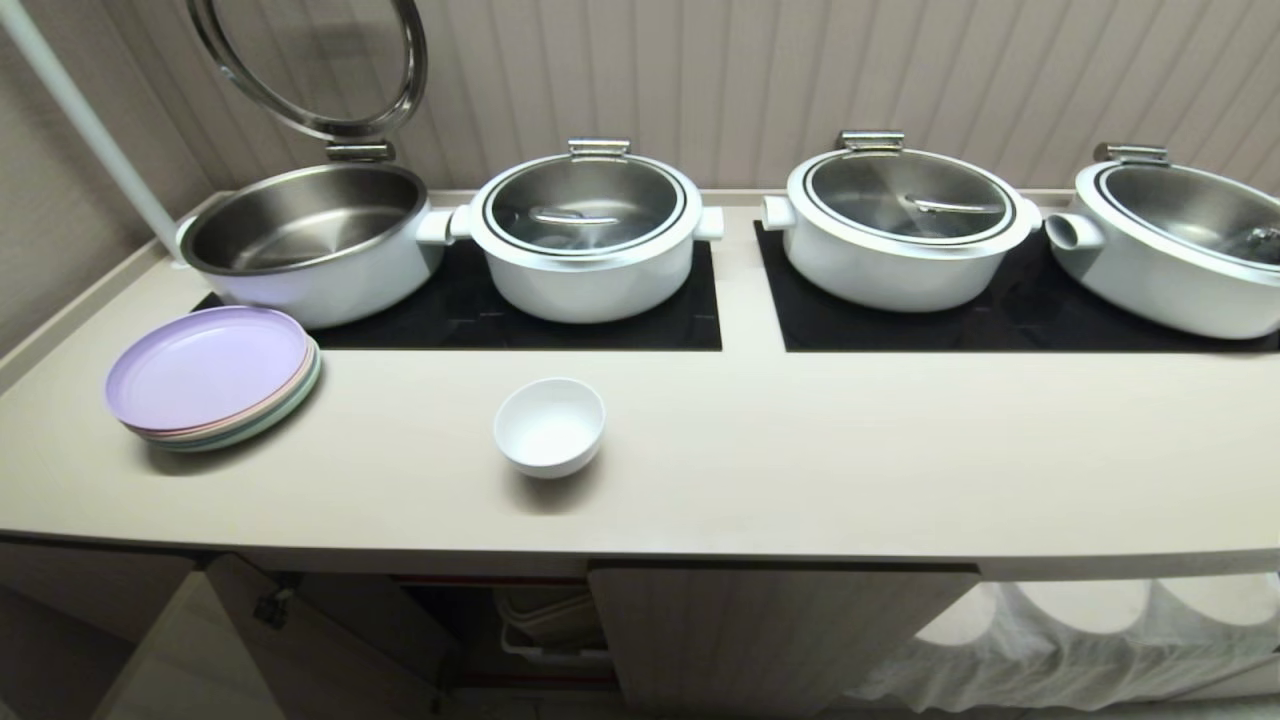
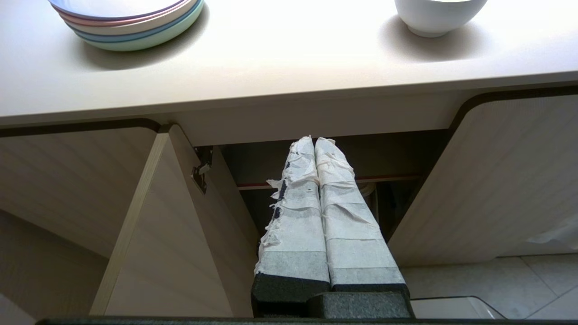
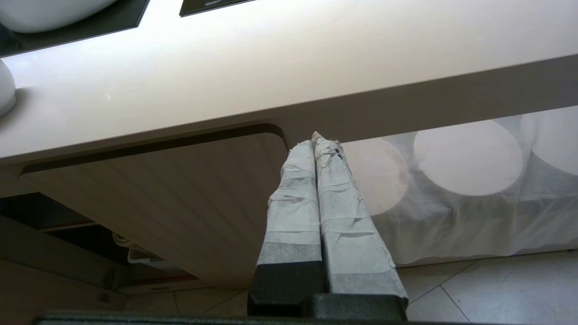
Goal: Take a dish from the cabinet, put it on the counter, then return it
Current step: Pick up the bowl from the table
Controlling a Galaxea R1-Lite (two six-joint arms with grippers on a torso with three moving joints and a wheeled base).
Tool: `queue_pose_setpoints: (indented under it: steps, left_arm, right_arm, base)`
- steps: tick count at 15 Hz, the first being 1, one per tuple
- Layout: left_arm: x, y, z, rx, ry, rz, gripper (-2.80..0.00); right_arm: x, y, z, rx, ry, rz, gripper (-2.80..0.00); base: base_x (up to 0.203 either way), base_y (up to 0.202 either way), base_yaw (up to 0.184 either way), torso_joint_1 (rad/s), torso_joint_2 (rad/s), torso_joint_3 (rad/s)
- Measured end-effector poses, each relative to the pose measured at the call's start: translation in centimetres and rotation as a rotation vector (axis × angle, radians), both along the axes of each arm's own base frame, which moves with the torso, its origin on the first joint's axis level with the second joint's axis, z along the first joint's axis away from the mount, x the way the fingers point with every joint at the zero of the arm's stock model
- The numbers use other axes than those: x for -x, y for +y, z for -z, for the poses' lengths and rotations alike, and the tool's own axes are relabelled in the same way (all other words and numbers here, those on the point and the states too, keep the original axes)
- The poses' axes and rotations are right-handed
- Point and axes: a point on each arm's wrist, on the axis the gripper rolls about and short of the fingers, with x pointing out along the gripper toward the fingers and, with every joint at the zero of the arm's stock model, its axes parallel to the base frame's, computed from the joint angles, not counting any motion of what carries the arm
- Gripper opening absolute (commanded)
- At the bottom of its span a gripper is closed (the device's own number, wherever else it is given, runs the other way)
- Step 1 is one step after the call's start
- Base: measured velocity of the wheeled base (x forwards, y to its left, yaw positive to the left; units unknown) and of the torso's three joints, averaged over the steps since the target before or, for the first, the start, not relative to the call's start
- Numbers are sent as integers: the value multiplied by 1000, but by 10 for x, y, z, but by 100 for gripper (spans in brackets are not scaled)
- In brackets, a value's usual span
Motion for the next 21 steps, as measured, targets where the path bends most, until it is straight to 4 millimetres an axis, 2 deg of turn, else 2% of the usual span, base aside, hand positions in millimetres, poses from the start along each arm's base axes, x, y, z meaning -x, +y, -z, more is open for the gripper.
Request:
queue_pose_setpoints:
  steps: [18, 21]
  left_arm:
    - [0, 0, -1, -3, -18, -11, -280]
    - [0, 0, -1, -51, -13, 0, -280]
  right_arm:
    - [0, 0, 0, 0, 0, 0, -280]
    - [0, 0, 0, 0, 0, 0, -280]
  base:
    - [0, 0, 0, 0, 0, 0]
    - [0, 0, 0, 0, 0, 0]
